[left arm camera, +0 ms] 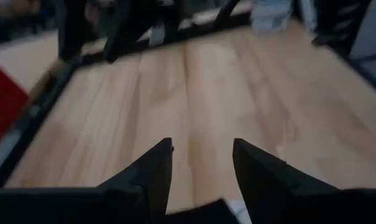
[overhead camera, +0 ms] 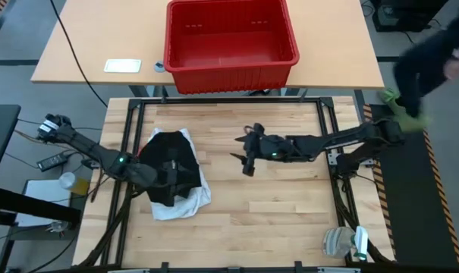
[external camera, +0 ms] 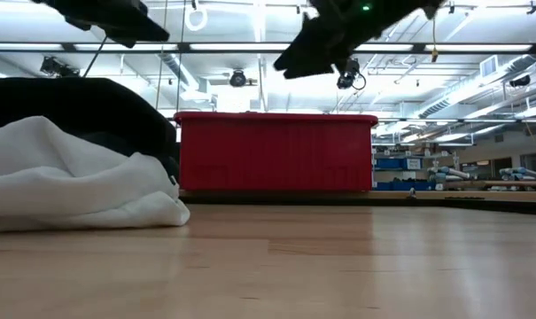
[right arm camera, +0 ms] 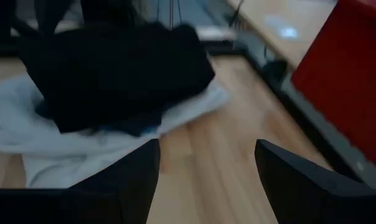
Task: Fold laundry
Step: Adjust the red bin
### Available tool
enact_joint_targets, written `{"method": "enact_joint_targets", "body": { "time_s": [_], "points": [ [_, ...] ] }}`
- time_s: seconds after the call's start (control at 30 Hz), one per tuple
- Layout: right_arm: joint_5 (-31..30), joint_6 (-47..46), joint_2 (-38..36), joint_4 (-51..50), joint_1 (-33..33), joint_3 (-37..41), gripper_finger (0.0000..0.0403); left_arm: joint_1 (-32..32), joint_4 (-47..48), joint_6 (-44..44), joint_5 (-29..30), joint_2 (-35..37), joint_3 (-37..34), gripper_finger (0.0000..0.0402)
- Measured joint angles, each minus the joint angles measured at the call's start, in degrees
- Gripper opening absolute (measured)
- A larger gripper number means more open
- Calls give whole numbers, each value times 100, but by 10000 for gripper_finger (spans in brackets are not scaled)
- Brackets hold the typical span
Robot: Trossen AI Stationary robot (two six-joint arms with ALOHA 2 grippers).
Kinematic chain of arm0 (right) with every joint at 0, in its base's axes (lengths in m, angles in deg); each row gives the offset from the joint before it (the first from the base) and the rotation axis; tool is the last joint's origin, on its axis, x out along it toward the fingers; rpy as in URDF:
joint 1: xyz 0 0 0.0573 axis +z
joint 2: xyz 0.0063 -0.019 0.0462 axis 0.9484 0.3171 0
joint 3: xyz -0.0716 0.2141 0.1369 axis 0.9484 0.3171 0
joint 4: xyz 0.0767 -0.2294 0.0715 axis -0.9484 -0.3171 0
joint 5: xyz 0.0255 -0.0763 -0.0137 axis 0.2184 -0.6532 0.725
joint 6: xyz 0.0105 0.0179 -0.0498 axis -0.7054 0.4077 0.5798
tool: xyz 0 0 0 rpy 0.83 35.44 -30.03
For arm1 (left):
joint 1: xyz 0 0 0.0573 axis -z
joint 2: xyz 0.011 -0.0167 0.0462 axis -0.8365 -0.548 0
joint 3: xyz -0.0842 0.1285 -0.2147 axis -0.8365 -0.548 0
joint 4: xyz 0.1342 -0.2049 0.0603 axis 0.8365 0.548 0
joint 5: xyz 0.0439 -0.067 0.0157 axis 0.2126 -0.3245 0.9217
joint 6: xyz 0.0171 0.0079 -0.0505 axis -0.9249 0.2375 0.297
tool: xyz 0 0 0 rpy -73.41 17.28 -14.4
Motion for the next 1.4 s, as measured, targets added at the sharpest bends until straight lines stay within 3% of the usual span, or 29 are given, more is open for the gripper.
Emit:
{"method": "enact_joint_targets", "body": {
  "time_s": [0.27,0.47,0.67,0.77,0.97,1.17,1.4],
  "points": [
    [-33,1174,-397,2319,-282,1077,267,-231,-1751,-1536,558,128,-946,171],
    [-721,1706,-399,2621,-550,1127,265,-783,-1839,-1154,694,132,-1055,171],
    [-877,2114,-400,2584,-812,1008,250,-984,-1852,-1181,688,175,-1052,171],
    [-540,1833,-400,2282,-1208,807,241,-1143,-1860,-1233,686,242,-1051,171],
    [892,1492,-381,2018,-2089,448,229,-1381,-1955,-1244,688,287,-1049,171],
    [1545,1367,-381,2004,-2645,180,226,-1631,-2021,-1447,688,287,-1049,171],
    [1747,1033,-381,2022,-2602,132,226,-1850,-2590,-1705,688,287,-1049,171]
  ]
}}
